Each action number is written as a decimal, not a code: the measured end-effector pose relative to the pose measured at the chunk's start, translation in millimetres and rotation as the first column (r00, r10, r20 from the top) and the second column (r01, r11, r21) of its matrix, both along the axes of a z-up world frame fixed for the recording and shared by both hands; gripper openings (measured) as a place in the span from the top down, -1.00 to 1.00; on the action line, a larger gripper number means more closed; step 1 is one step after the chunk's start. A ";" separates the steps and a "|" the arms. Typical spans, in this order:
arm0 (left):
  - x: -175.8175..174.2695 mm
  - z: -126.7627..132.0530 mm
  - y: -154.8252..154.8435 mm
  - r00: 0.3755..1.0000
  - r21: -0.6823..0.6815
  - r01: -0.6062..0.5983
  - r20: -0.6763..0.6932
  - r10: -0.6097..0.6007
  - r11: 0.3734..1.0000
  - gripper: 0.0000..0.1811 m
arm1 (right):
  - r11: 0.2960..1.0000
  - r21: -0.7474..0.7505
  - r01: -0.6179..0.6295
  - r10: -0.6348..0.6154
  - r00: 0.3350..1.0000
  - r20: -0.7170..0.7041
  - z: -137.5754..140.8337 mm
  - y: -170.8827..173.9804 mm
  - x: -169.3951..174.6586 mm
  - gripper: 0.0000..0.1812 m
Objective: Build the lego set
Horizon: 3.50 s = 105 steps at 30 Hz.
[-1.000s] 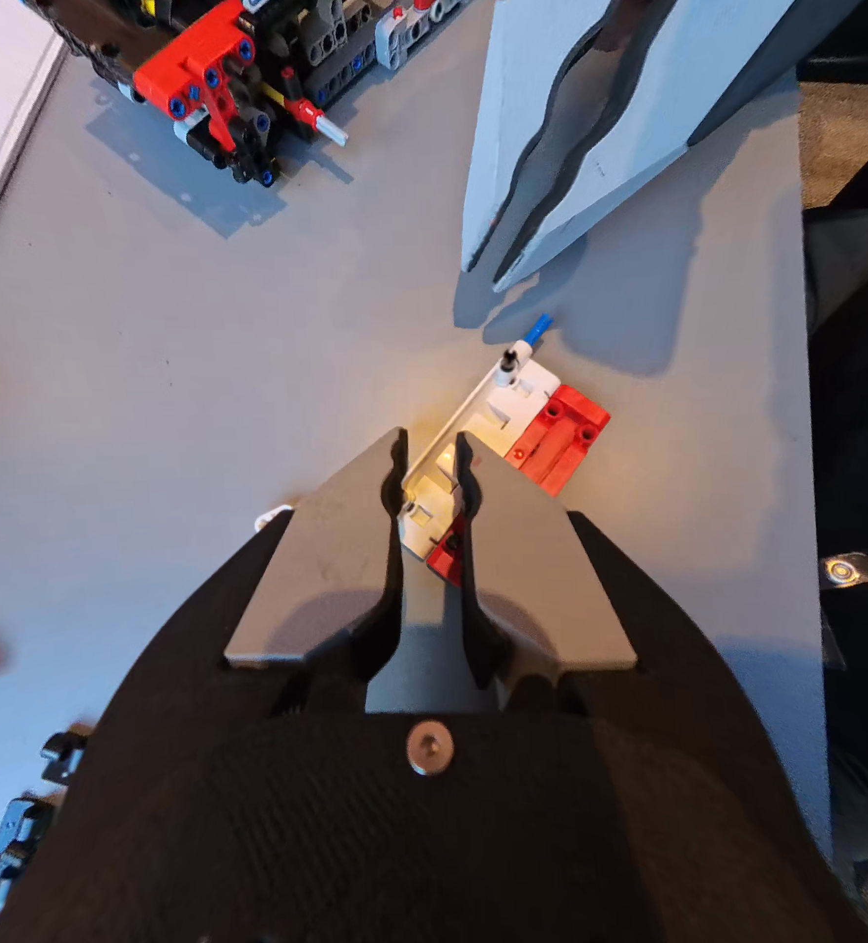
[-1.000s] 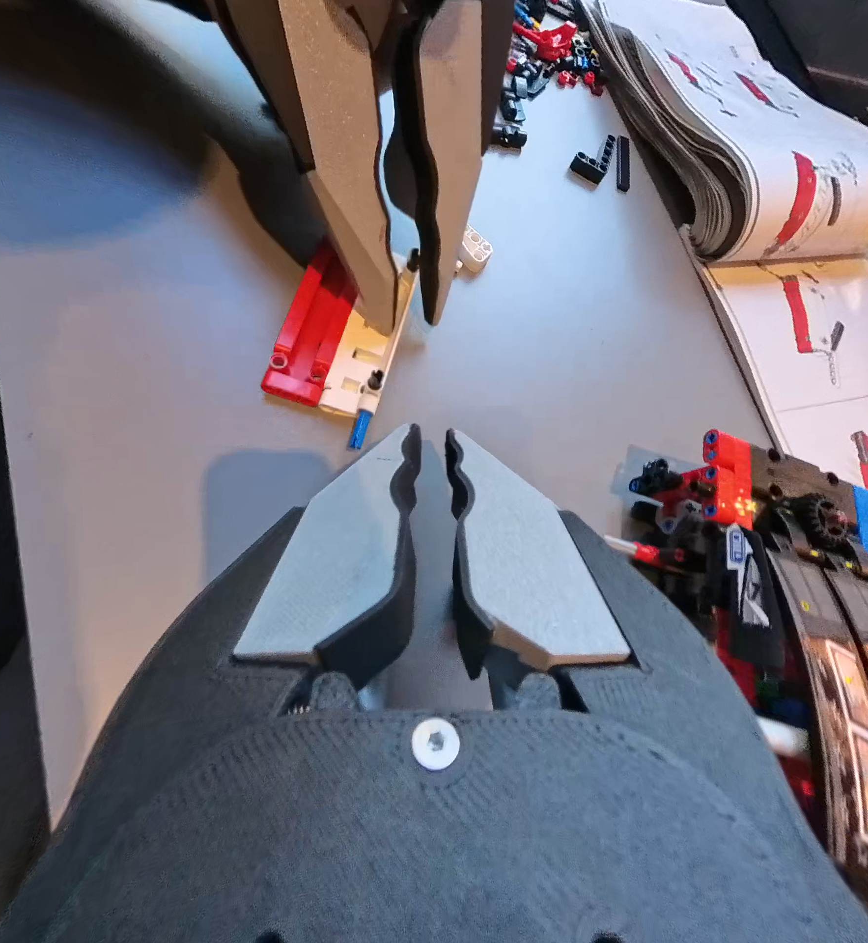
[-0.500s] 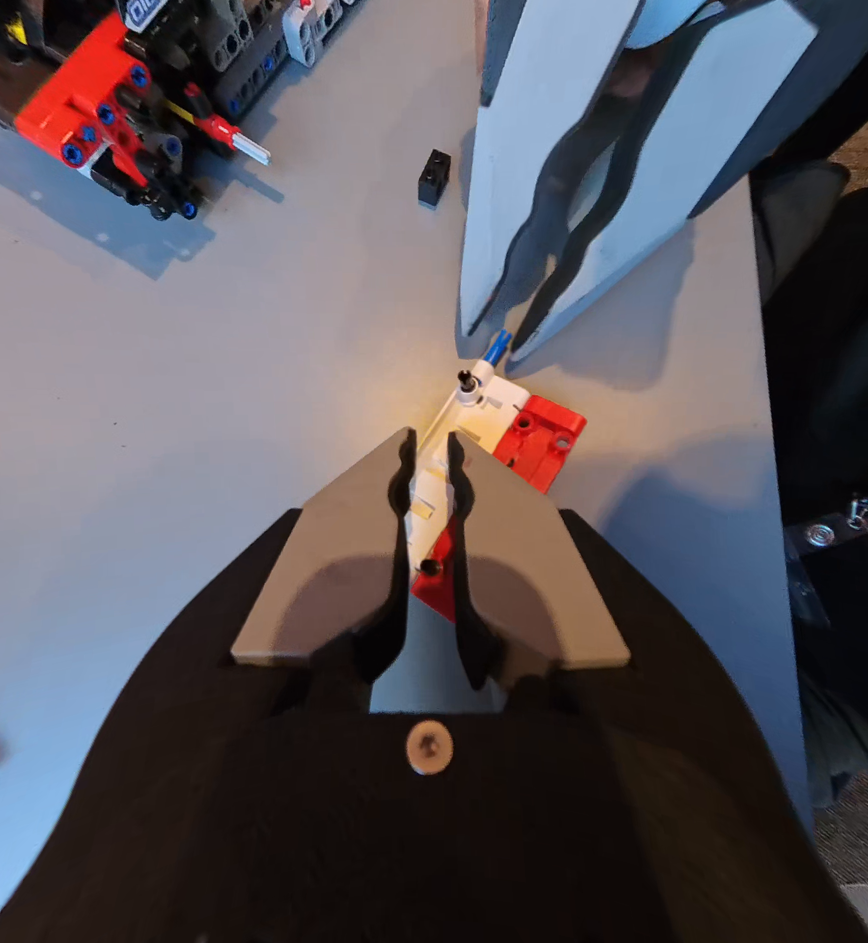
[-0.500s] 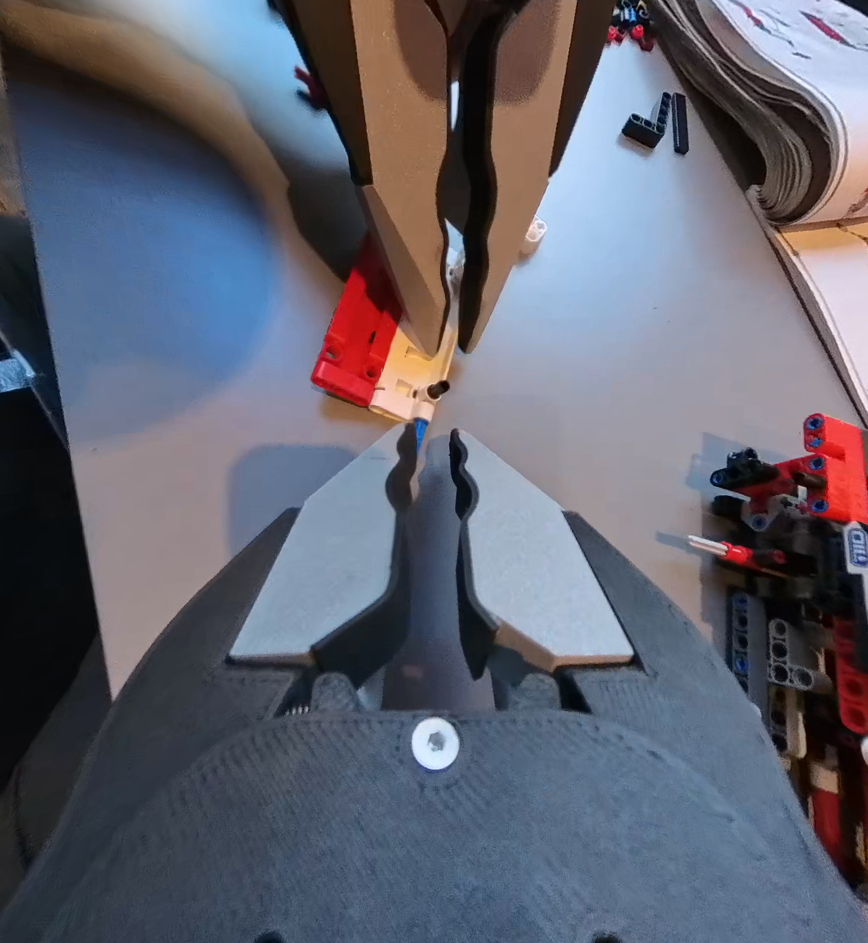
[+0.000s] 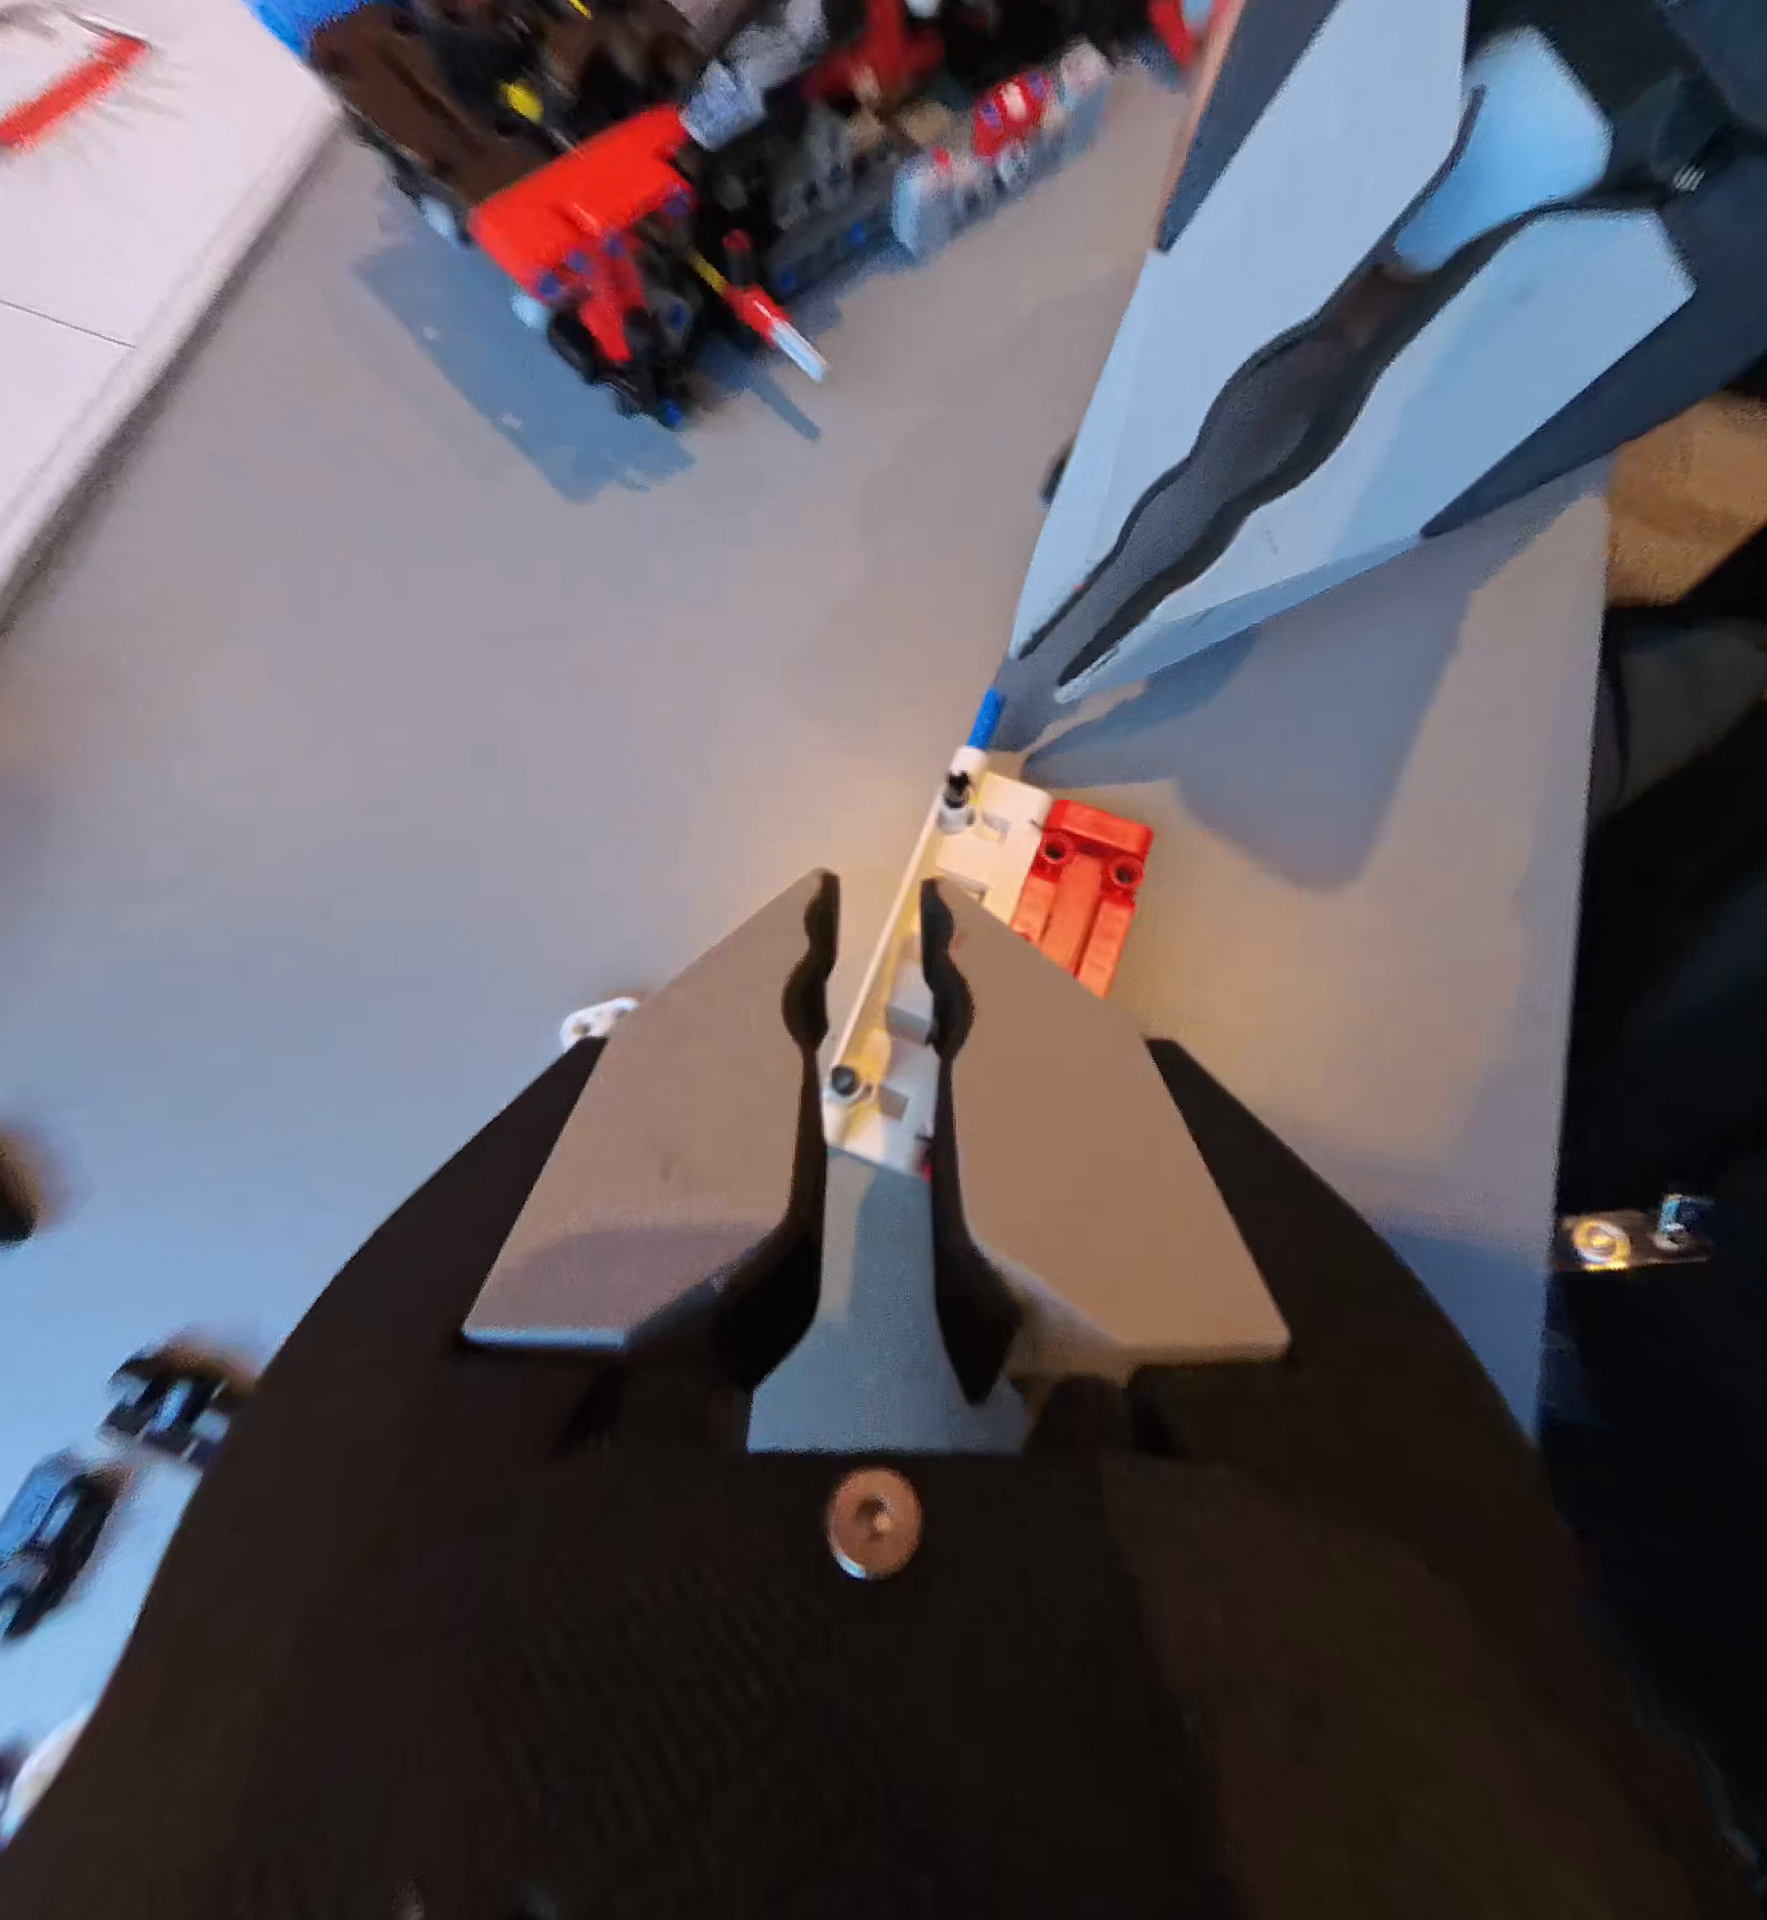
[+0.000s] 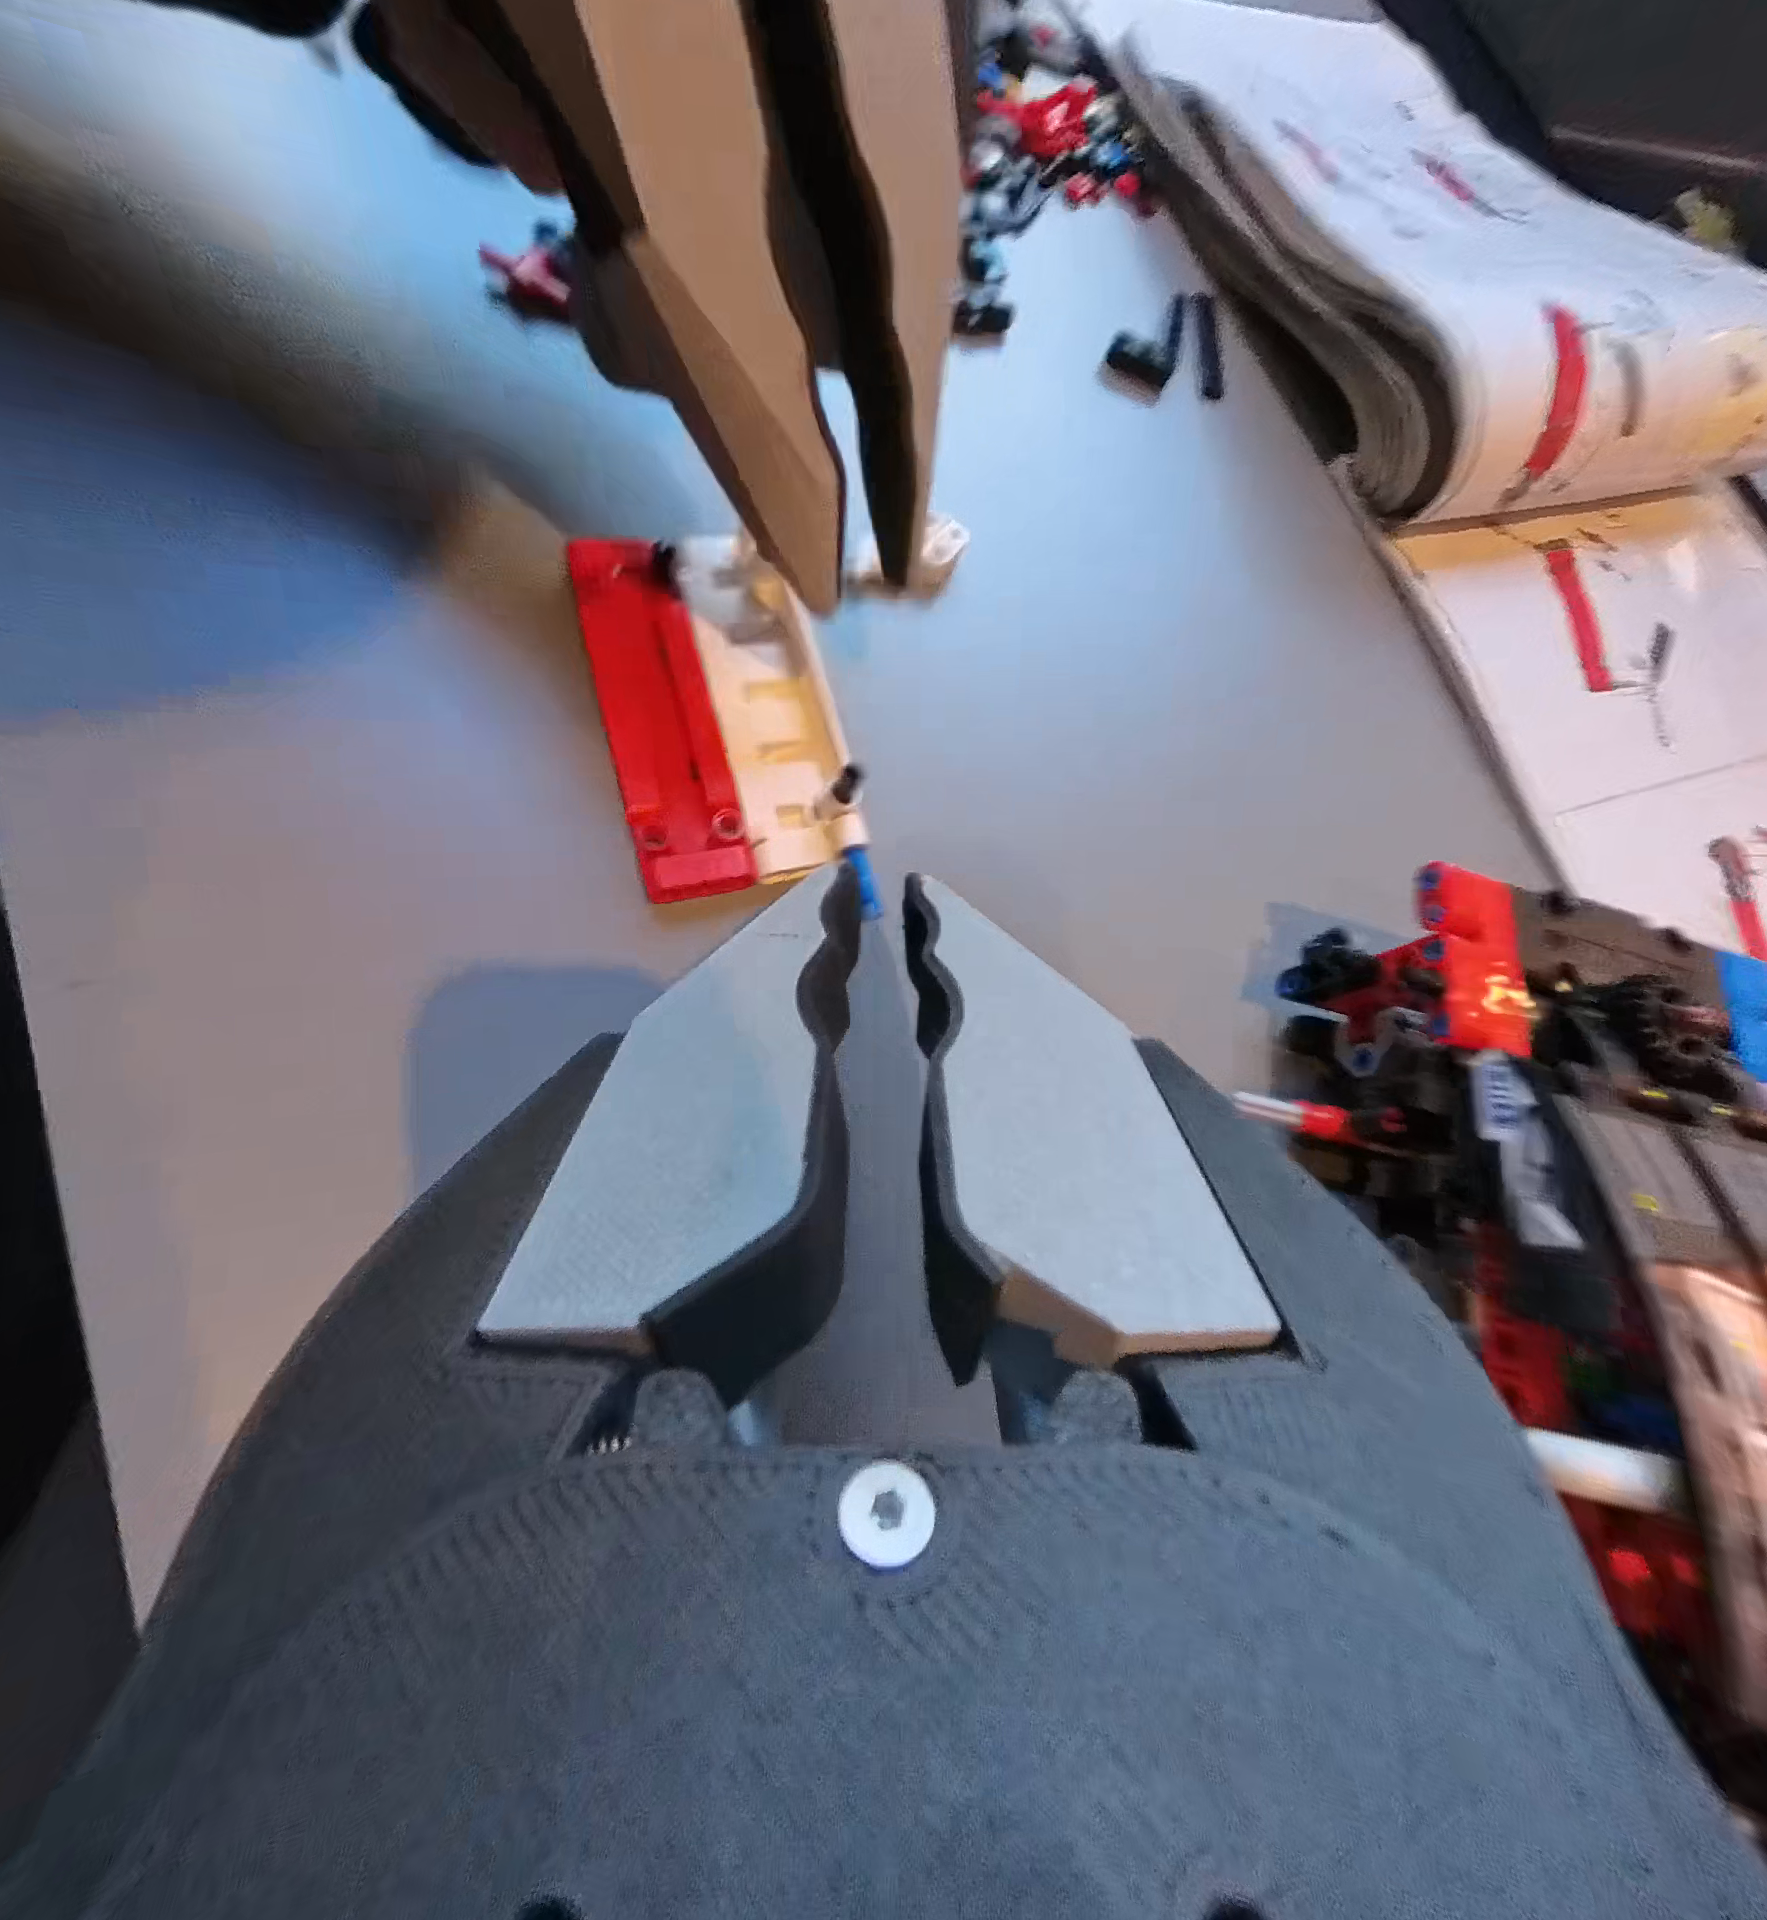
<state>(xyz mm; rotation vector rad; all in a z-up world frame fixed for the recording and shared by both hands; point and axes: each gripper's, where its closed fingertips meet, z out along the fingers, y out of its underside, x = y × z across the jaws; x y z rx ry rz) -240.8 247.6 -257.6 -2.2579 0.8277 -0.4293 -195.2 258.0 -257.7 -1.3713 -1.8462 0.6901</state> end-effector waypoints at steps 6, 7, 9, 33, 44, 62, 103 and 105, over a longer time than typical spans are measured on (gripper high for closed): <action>-90.3 54.5 -3.1 0.943 0.132 -0.334 0.060 0.329 0.933 0.68 | 0.992 -0.120 0.027 -0.043 0.991 -0.129 92.8 38.3 -45.5 0.57; -124.2 53.8 2.4 0.905 0.157 -0.419 -0.008 0.425 0.895 0.61 | 0.989 -0.145 0.020 -0.036 0.993 -0.112 105.8 45.6 -59.1 0.50; -185.5 56.2 18.7 0.831 0.159 -0.538 -0.064 0.552 0.828 0.51 | 0.982 -0.188 0.013 -0.030 0.996 -0.088 125.6 57.3 -81.2 0.41; -263.6 -15.0 105.6 0.893 -0.222 -0.440 -0.007 0.449 0.870 0.59 | 0.980 -0.040 -0.193 0.196 0.944 0.266 47.2 151.2 -216.4 0.38; -281.6 -12.8 98.7 0.868 -0.208 -0.478 0.036 0.495 0.853 0.59 | 0.945 0.305 -0.121 -0.031 0.893 0.449 13.3 204.4 -203.2 0.74; -297.9 -17.7 93.0 0.845 -0.230 -0.507 0.059 0.532 0.831 0.80 | 0.967 -0.046 -0.251 0.231 0.789 0.569 -3.7 167.2 -201.1 0.99; -253.3 33.7 150.6 0.892 0.023 -0.447 -0.066 0.447 0.894 1.00 | 0.933 0.355 0.062 -0.236 0.851 0.469 35.0 268.7 -135.3 0.95; -240.0 41.9 152.0 0.915 0.006 -0.402 -0.012 0.402 0.915 0.96 | 0.926 0.366 0.090 -0.238 0.893 0.382 55.0 263.9 -149.7 0.93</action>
